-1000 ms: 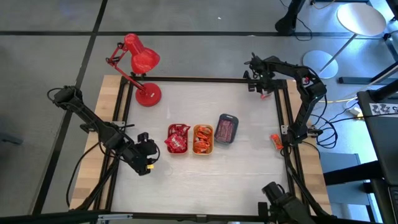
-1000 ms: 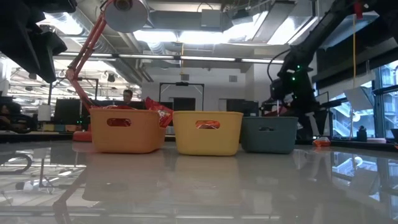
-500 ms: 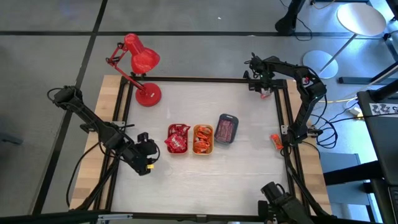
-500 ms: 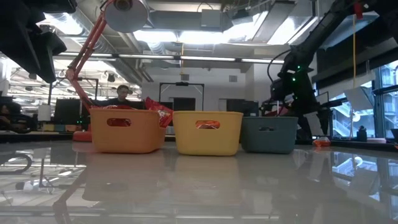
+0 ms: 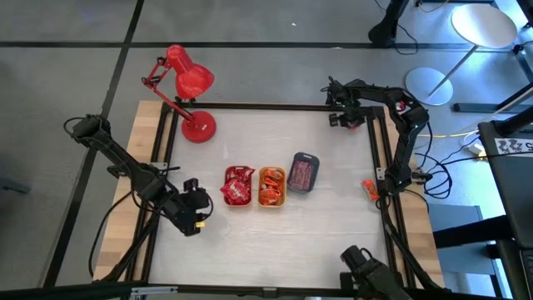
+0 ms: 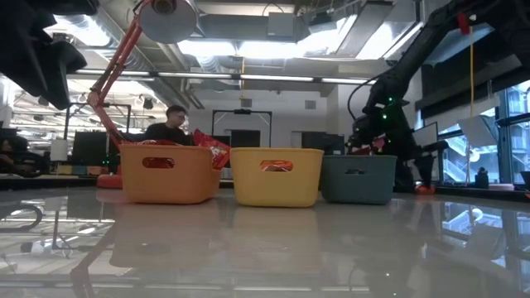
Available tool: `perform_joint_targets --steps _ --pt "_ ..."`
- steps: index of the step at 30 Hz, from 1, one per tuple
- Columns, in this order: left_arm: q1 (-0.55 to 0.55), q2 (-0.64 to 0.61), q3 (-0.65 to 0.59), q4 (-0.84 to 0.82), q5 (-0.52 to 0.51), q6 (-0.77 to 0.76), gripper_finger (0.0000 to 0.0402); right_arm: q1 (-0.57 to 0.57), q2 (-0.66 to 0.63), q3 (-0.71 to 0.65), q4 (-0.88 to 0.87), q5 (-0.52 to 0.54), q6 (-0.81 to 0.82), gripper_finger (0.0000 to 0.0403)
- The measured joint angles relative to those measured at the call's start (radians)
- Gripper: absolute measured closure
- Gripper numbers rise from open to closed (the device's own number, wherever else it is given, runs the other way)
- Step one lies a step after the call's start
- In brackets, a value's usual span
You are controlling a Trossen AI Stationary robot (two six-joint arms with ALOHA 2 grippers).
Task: Sort candy
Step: Put the orange candy into the yellow bin
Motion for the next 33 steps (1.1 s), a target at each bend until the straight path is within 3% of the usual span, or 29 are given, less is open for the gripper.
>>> perform_joint_targets --steps 8,16,24,33 --pt "-0.004 0.000 0.000 0.000 0.000 -0.001 0.0236 0.019 -0.015 -0.001 -0.023 0.000 -0.067 0.0391" --pt "0.000 0.000 0.000 0.000 0.000 0.007 0.0236 0.119 -0.132 0.059 -0.185 -0.015 -0.123 0.0386" --pt "0.000 0.000 0.000 0.000 0.000 0.002 0.0236 0.359 -0.353 0.069 -0.234 -0.358 -0.162 0.0395" --pt "0.000 0.000 0.000 0.001 0.000 0.007 0.0236 0.762 -0.472 0.069 -0.132 -0.514 -0.018 0.0398"
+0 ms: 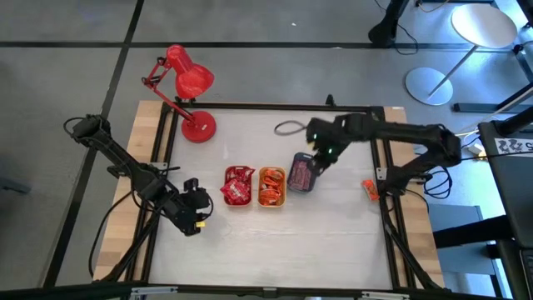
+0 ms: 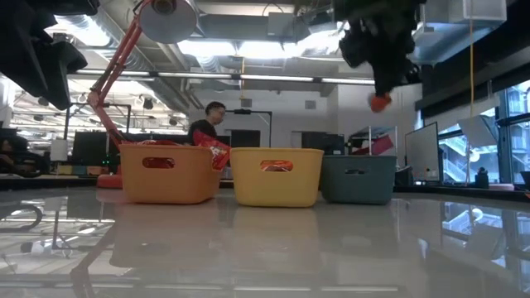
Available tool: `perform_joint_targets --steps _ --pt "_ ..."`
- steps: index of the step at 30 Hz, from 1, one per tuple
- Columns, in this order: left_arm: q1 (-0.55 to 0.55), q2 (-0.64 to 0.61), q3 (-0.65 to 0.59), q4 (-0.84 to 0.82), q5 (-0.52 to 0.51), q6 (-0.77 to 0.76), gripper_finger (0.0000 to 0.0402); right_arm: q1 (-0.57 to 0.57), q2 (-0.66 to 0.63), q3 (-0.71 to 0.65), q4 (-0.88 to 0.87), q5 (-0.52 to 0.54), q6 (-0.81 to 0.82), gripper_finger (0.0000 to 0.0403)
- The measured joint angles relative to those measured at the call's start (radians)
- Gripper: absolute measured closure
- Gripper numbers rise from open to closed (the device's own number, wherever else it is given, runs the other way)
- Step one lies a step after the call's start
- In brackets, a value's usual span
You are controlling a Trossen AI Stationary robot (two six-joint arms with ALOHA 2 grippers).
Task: Sort candy
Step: Put the orange candy into the yellow bin
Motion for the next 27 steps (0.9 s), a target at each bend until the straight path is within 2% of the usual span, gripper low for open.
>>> perform_joint_targets --steps 5,10,13,20,23,27 --pt "0.000 0.000 0.000 0.000 0.000 -0.004 0.0236 0.157 0.000 0.000 0.151 0.001 0.058 0.0401" --pt "0.000 0.000 0.000 0.001 0.000 -0.007 0.0236 0.234 0.011 0.000 0.273 0.110 0.074 0.0399" --pt "0.000 0.000 0.000 0.003 0.000 -0.007 0.0236 0.240 0.045 -0.017 0.274 0.166 0.065 0.0399" --pt "0.000 0.000 0.000 0.031 0.000 -0.006 0.0236 0.213 0.173 -0.068 0.275 0.169 0.073 0.0398" --pt "0.000 0.000 0.000 0.029 0.000 -0.005 0.0236 0.210 0.201 -0.069 0.317 0.153 0.058 0.0398" --pt "0.000 0.000 0.000 0.029 0.000 -0.006 0.0236 0.216 0.202 -0.068 0.491 0.072 0.001 0.0398"
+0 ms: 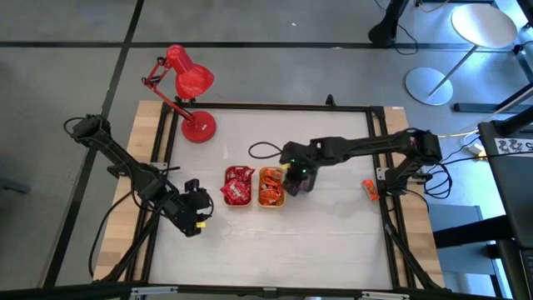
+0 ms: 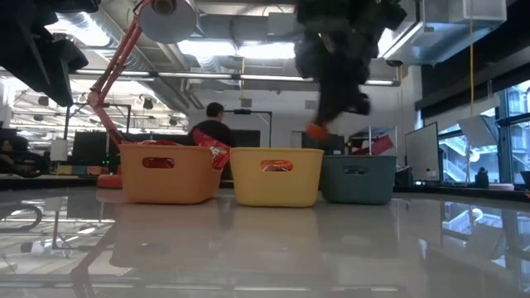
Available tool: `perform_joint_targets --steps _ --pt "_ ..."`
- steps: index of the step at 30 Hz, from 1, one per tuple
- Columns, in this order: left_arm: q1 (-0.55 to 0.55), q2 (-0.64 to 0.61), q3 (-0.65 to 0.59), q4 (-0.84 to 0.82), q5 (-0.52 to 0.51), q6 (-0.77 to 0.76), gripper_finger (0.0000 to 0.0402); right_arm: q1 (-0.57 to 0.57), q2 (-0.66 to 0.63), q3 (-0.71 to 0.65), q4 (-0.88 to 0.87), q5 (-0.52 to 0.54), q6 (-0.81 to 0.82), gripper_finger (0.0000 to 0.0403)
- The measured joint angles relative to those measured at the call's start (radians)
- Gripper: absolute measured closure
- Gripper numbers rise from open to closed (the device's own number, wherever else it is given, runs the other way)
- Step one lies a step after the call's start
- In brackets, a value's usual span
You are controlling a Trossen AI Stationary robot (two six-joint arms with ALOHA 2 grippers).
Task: Sort candy
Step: Put the orange candy into the yellow bin
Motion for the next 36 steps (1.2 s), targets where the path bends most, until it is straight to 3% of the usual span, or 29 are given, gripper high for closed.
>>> perform_joint_targets --steps 4,10,20,24,29,32,36 --pt "0.000 0.000 0.000 0.000 0.000 0.002 0.0236 0.020 0.021 0.002 0.179 -0.023 -0.027 0.0398" --pt "0.000 0.000 0.000 0.004 0.000 -0.002 0.0236 0.018 0.106 0.001 0.233 -0.068 0.000 0.0383" --pt "0.000 0.000 0.000 0.003 0.000 -0.004 0.0236 0.017 0.126 0.000 0.211 -0.064 -0.012 0.0225" --pt "0.000 0.000 0.000 0.000 0.000 -0.004 0.0236 0.017 0.061 0.000 0.169 -0.070 -0.012 0.0186" --pt "0.000 0.000 0.000 -0.002 0.000 -0.001 0.0236 0.042 -0.074 0.002 0.003 -0.020 -0.024 0.0177" --pt "0.000 0.000 0.000 -0.001 0.000 -0.002 0.0236 0.076 -0.150 0.002 -0.242 0.074 -0.001 0.0183" --pt "0.000 0.000 0.000 0.000 0.000 -0.038 0.0236 0.145 -0.211 -0.002 -0.603 0.194 0.151 0.0188"
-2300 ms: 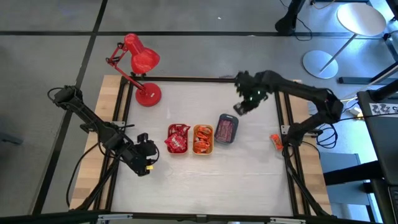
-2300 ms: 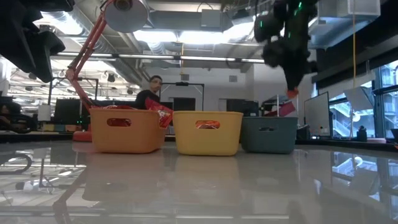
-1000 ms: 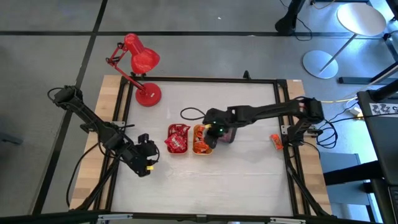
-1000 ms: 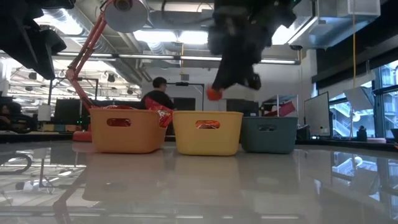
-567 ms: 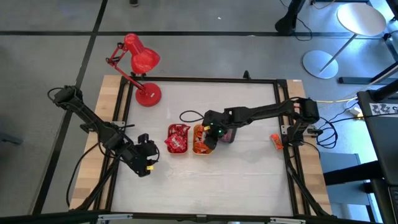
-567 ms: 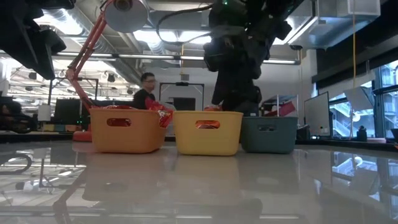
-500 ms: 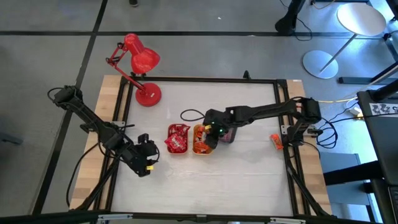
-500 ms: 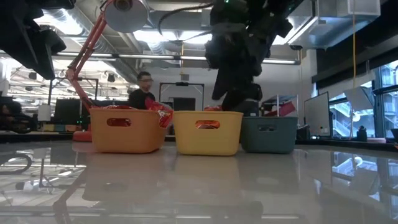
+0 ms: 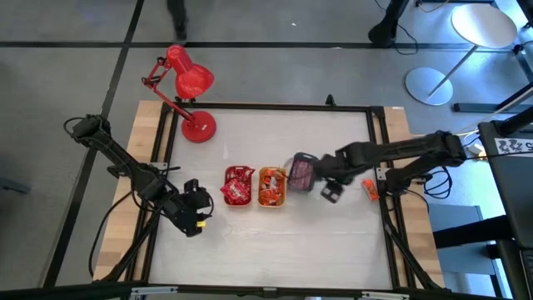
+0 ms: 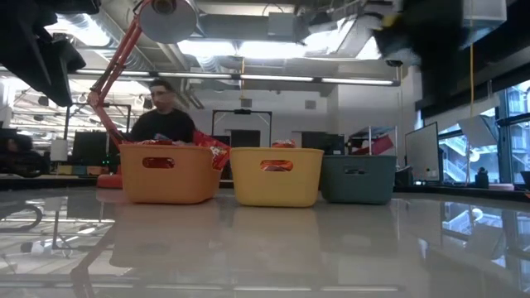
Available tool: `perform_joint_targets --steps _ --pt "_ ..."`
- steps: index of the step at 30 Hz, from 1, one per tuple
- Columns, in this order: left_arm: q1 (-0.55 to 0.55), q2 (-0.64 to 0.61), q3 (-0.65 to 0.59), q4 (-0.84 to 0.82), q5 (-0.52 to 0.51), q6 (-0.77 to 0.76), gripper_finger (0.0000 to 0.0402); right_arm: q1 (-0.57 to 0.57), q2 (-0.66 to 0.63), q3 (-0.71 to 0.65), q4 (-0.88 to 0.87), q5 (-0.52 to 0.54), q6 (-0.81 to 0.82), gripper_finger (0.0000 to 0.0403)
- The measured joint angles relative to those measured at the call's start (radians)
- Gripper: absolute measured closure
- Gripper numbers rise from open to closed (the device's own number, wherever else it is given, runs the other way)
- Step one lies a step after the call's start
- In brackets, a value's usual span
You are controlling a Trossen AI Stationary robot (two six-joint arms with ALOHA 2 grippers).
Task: Sort candy
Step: Put the orange candy into the yellow bin
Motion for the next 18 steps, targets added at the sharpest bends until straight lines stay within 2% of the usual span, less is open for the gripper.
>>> perform_joint_targets --steps 3,8,15,17,18 --pt "0.000 0.000 0.000 0.001 0.000 -0.007 0.0236 0.037 -0.032 -0.041 -0.138 -0.022 0.112 0.0185" --pt "0.000 0.000 0.000 0.019 0.000 -0.016 0.0236 0.049 -0.098 -0.192 -0.123 -0.127 0.197 0.0161" --pt "0.000 0.000 0.000 0.025 0.000 -0.014 0.0236 0.033 -0.105 -0.442 -0.134 -0.219 0.121 0.0106" --pt "0.000 0.000 0.000 0.026 0.000 -0.007 0.0236 0.035 -0.068 -0.440 -0.172 -0.231 0.089 0.0103" --pt "0.000 0.000 0.000 0.027 0.000 -0.007 0.0236 0.036 -0.067 -0.434 -0.136 -0.231 0.059 0.0103"
